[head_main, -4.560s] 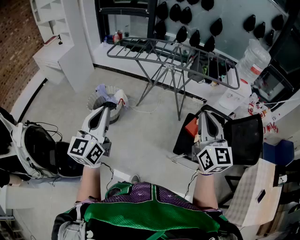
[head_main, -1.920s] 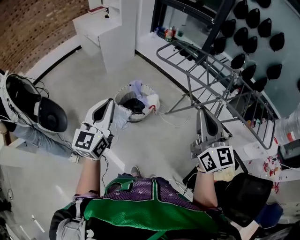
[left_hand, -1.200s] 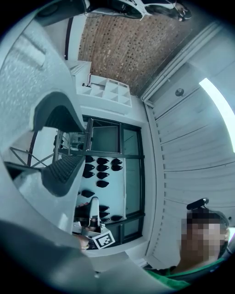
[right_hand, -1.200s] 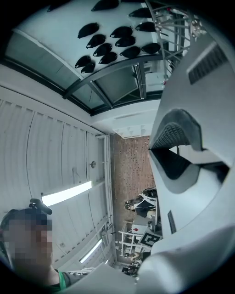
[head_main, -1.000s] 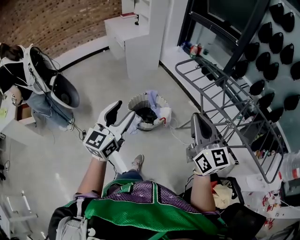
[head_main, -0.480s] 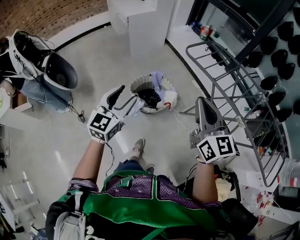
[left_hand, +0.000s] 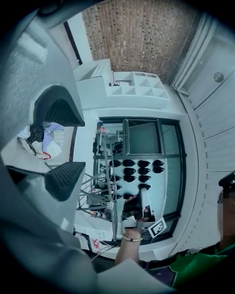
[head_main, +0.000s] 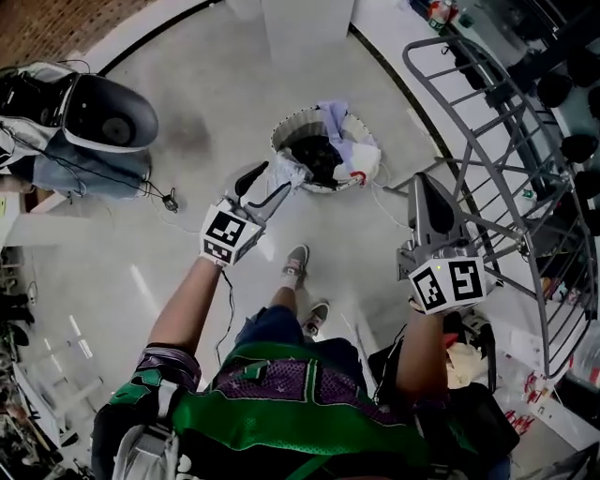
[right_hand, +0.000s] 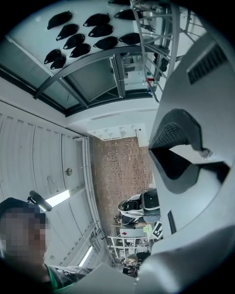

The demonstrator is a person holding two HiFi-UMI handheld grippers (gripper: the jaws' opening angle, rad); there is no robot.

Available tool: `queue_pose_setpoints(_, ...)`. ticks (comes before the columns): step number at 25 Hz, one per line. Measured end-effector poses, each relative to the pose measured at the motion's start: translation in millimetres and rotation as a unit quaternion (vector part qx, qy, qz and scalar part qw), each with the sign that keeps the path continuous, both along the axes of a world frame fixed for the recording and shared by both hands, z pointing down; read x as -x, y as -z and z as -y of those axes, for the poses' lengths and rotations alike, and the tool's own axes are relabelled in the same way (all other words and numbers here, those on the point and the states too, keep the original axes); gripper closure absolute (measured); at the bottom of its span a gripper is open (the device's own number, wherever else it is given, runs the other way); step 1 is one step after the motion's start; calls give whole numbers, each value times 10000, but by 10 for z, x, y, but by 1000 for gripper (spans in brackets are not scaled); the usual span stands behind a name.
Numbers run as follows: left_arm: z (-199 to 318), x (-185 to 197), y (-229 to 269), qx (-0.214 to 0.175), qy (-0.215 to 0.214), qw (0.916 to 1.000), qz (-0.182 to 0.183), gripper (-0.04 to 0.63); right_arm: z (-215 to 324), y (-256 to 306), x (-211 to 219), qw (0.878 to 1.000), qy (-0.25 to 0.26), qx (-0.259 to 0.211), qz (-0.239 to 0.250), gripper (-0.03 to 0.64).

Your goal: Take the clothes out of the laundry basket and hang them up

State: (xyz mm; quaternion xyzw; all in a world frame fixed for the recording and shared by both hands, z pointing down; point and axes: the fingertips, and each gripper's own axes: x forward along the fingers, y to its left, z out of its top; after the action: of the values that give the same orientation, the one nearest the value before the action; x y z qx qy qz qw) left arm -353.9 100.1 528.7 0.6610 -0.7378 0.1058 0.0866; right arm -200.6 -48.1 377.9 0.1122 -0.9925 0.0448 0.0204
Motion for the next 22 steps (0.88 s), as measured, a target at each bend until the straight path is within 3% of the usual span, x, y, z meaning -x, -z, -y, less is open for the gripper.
queue_pose_setpoints(6, 313, 250, -929, 381, -2, 9990, -249, 348, 331, -565, 269, 9996, -68, 176, -208, 617)
queue_pose_setpoints(16, 614, 650, -2477, 1204, -73, 9919, -405, 348, 577, -1449, 540, 9966, -235, 626, -478, 617)
queue_pose_setpoints(22, 748, 753, -3328, 1496, -160, 9877, -425, 348, 656, -1965, 691, 9958, -263, 701, -525, 617)
